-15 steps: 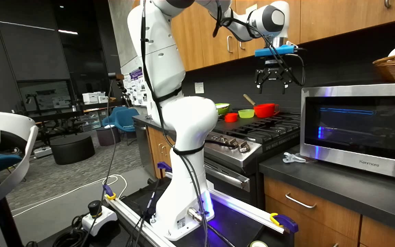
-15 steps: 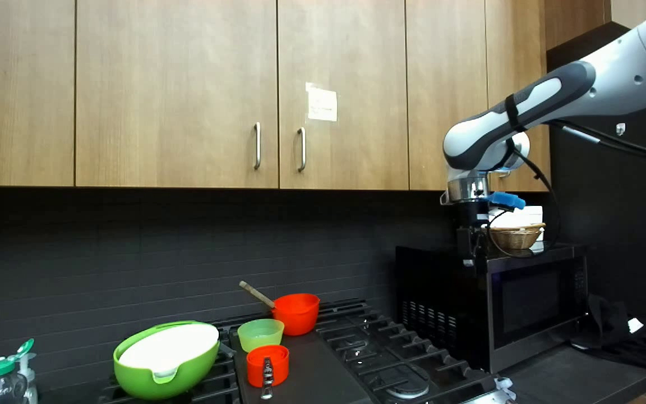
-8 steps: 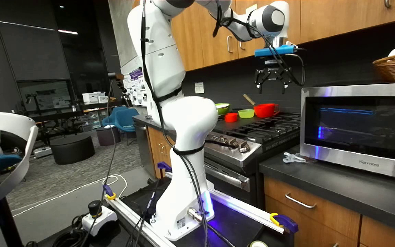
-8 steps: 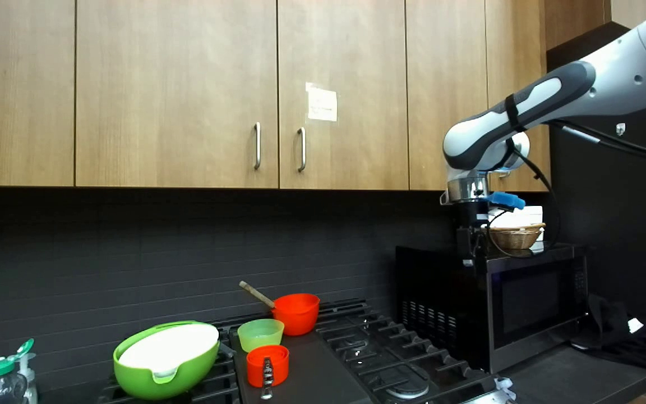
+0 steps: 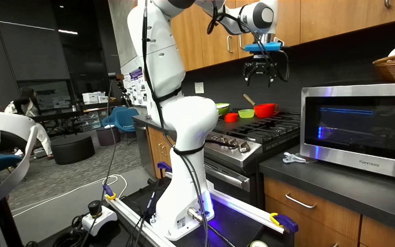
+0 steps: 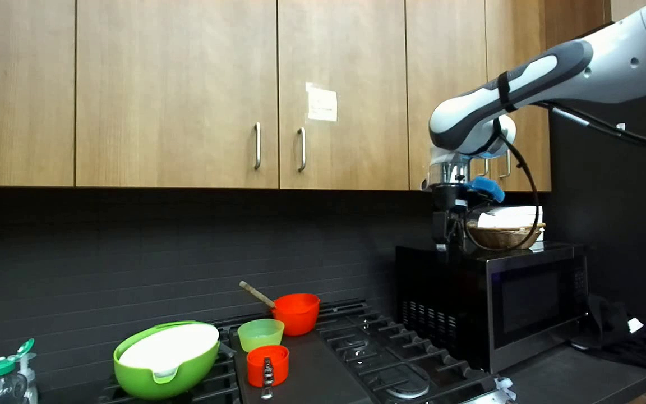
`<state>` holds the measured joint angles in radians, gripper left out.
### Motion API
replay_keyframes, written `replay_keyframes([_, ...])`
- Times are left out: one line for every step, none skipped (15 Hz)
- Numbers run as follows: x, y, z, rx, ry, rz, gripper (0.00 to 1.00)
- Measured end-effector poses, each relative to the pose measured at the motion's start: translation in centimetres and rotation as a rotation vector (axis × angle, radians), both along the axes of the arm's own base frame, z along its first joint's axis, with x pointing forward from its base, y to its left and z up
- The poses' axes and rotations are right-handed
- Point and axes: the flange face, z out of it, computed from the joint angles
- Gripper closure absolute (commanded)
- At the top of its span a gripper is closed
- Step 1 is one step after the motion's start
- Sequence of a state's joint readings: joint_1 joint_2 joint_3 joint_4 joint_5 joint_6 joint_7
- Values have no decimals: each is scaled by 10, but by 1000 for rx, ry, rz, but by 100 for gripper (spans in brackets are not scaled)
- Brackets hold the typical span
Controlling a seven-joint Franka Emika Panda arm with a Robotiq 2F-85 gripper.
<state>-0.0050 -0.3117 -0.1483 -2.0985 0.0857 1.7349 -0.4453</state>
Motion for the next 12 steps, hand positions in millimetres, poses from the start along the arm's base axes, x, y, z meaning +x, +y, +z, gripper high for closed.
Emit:
replay_keyframes([2, 10, 7, 14, -6, 15, 0])
replay_keyframes([3, 21, 14, 24, -9, 33, 0])
replay_keyframes([4, 31, 21, 29, -11, 53, 0])
replay_keyframes([4, 42, 26, 29, -12, 74, 0])
replay_keyframes([5, 52, 31, 25, -15, 95, 0])
replay_keyframes([6, 63, 34, 21, -19, 116, 0])
replay_keyframes([7, 75, 36, 16, -21, 139, 0])
replay_keyframes([9, 88, 36, 9, -19, 165, 0])
replay_keyframes([11, 102, 33, 3, -12, 192, 0])
replay_keyframes([13, 115, 28, -1, 1, 220, 0])
replay_keyframes([15, 129, 23, -5, 16, 247, 0])
replay_keyframes([18, 143, 17, -9, 33, 274, 0])
